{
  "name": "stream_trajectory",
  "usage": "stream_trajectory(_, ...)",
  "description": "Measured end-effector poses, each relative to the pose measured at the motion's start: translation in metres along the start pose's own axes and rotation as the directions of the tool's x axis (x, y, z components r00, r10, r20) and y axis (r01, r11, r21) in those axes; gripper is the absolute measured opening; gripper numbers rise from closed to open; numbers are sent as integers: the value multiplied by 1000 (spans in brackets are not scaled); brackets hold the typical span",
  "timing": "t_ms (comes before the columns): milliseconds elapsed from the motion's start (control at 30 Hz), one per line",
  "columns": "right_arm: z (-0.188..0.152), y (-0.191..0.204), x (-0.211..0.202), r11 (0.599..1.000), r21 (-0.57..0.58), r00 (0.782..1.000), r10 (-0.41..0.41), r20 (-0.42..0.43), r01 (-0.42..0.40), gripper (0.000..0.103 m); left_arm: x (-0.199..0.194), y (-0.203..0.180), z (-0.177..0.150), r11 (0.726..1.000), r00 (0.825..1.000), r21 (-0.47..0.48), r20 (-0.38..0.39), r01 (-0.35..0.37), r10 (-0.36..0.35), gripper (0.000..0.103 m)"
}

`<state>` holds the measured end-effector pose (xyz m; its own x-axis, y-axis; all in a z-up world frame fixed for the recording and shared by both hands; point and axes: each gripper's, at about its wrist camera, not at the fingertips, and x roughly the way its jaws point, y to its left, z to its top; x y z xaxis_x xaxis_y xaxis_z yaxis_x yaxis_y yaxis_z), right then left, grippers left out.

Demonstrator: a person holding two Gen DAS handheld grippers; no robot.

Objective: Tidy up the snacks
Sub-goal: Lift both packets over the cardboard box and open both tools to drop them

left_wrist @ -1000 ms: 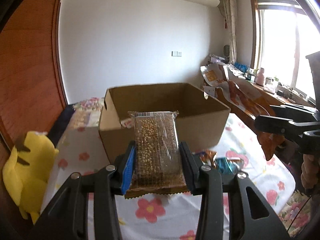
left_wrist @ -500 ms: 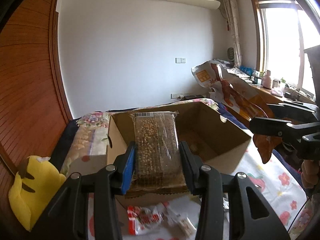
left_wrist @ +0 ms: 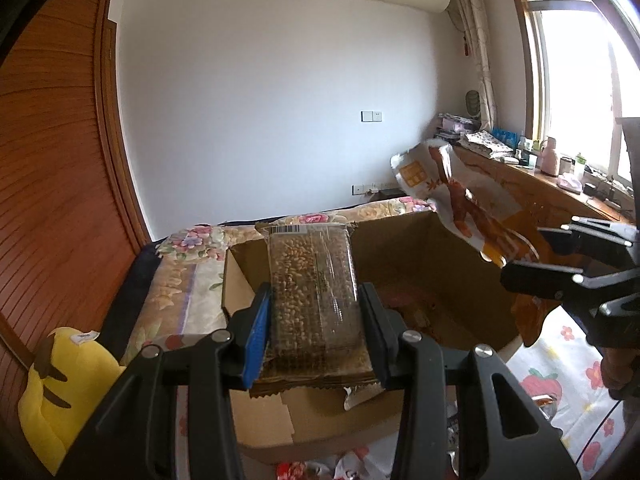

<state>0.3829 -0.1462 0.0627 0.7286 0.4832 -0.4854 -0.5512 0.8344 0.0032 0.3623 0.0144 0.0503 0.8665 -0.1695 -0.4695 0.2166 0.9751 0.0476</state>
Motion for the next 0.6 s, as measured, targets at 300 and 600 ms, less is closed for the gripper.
stream_trajectory(300,-9,-12,36,999,38,1000,-7,-28,8,49,28,4,-3,1000,999,7,-35,16,-15,42)
stream_trajectory(600,-21,-26,66,997,75,997,-21,-74,27,49,58,6,-10,999,992,7,-120,33,-32,42)
